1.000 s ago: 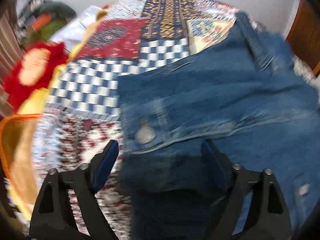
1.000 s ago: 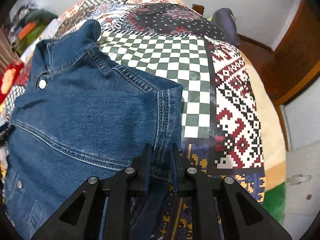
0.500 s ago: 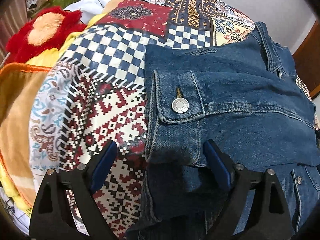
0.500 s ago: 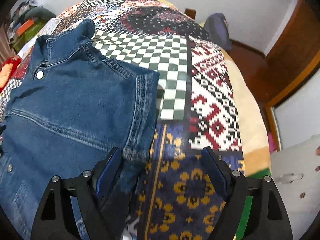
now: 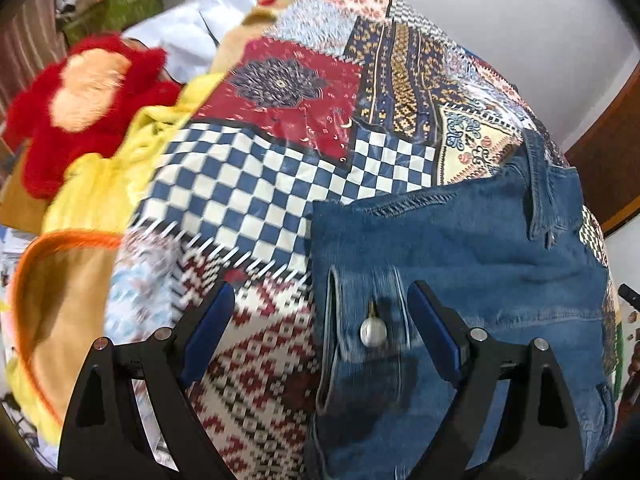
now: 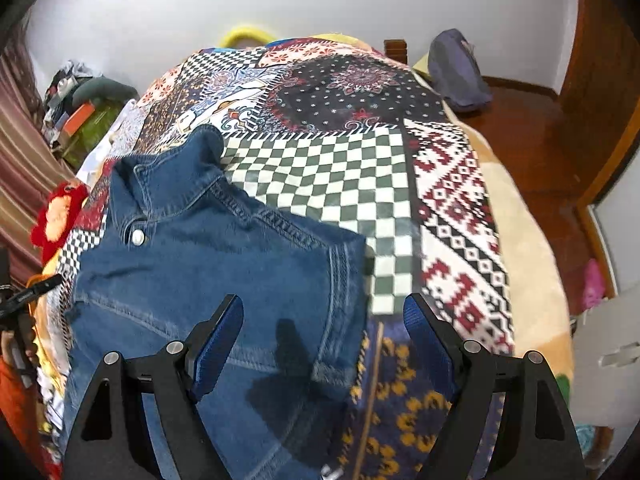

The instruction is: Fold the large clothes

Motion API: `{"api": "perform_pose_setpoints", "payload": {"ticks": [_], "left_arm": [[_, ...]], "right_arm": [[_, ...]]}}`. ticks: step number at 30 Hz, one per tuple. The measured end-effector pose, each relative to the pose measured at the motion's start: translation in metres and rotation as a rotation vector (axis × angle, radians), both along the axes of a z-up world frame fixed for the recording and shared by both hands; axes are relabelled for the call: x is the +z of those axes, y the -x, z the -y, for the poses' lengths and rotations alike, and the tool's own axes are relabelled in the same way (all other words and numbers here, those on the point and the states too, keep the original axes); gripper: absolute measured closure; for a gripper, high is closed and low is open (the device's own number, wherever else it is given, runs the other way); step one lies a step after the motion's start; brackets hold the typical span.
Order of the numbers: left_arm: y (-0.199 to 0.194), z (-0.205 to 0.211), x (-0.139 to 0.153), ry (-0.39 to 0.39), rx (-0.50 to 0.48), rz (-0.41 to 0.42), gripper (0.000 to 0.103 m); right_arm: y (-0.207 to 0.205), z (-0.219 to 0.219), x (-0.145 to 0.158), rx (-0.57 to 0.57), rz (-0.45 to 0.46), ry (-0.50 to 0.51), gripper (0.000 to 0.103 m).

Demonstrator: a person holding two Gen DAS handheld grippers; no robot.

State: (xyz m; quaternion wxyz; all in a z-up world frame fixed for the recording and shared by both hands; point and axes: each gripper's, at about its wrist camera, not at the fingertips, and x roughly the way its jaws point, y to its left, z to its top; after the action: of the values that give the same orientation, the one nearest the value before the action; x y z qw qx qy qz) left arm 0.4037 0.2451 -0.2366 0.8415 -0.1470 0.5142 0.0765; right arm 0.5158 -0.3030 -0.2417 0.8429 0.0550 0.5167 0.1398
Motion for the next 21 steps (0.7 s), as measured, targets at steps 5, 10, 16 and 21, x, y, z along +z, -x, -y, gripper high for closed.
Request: {"api": "perform_pose_setpoints", "payload": {"ticks": [5,10,16,21], "left_arm": [[-0.031,-0.005,-0.030,-0.018,0.020,-0.064,0.021],[-0.041,-0.008,-0.044,0.019,0.063,-0.048,0.041],[-0.053,0.006,-0.042,0.035,-0.008,-0.018,0.084],[-0.058,0.014,-0.025,-0.054,-0.021,0.000,0.094]], "right_arm": [[-0.024,-0.001,-0.021,-0.022,-0.056,-0.016,0.032],[-0.040,0.007,-0.044,-0.061,-0.112,-0.075,0.051],[-0.046,-0.006,-0.046,-0.008,-0.093,-0.097,0.084],[-0.058,-0.021,-0.025,0.029,-0.024,-0.019,0.087]]}}
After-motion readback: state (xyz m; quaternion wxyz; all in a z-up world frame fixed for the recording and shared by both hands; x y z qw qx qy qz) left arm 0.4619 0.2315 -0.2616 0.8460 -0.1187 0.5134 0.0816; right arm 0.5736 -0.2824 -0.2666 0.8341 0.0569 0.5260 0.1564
